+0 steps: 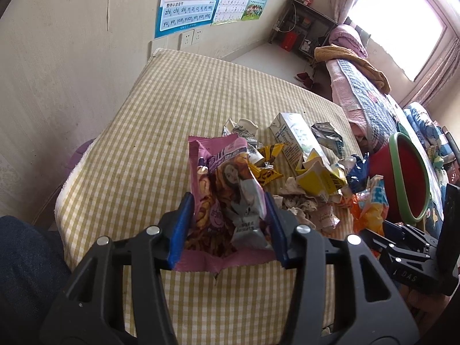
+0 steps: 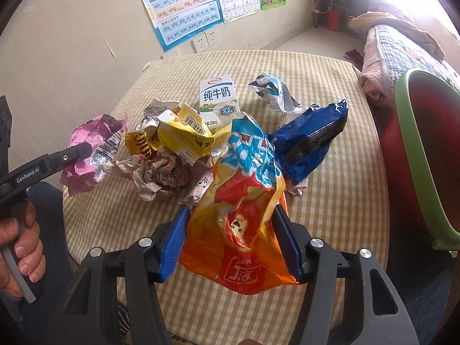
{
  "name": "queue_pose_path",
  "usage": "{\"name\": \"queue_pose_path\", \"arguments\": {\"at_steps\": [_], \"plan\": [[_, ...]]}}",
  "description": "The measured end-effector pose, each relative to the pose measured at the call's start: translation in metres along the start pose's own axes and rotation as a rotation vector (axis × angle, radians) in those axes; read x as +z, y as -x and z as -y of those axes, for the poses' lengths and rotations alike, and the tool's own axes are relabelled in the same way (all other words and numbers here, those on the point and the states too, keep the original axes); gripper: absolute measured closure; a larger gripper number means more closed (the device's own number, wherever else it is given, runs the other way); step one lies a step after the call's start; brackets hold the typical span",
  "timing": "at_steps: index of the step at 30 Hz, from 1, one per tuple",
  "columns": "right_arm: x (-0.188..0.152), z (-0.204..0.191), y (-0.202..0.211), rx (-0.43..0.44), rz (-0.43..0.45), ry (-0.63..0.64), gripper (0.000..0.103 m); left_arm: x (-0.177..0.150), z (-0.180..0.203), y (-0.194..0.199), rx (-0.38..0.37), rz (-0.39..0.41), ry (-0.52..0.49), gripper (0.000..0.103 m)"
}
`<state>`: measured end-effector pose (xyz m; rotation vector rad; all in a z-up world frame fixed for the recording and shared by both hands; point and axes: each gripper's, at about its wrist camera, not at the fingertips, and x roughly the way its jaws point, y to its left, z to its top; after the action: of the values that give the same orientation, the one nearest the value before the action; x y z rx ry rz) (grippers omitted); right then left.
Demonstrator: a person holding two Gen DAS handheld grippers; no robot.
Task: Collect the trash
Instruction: 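Carry both bags over the red bucket and open both tools to drop them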
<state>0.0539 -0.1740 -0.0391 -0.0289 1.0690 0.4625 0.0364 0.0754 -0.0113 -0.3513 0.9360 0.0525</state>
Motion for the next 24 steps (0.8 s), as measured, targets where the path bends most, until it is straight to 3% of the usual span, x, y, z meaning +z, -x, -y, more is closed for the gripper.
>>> {"name": "queue_pose_path", "arguments": {"at_steps": [12,24], "plan": [[0.010,0.004,0.020,0.001,0.061,-0.009,0.046,-0.002,0.011,0.017,-0.027,0.021,-0.019,0.059],[0.012,0.022,0.037,-0.002,0.109,-0.054,0.046,-0.001,0.046,0.024,-0.071,0.024,-0.088,0.060]]}}
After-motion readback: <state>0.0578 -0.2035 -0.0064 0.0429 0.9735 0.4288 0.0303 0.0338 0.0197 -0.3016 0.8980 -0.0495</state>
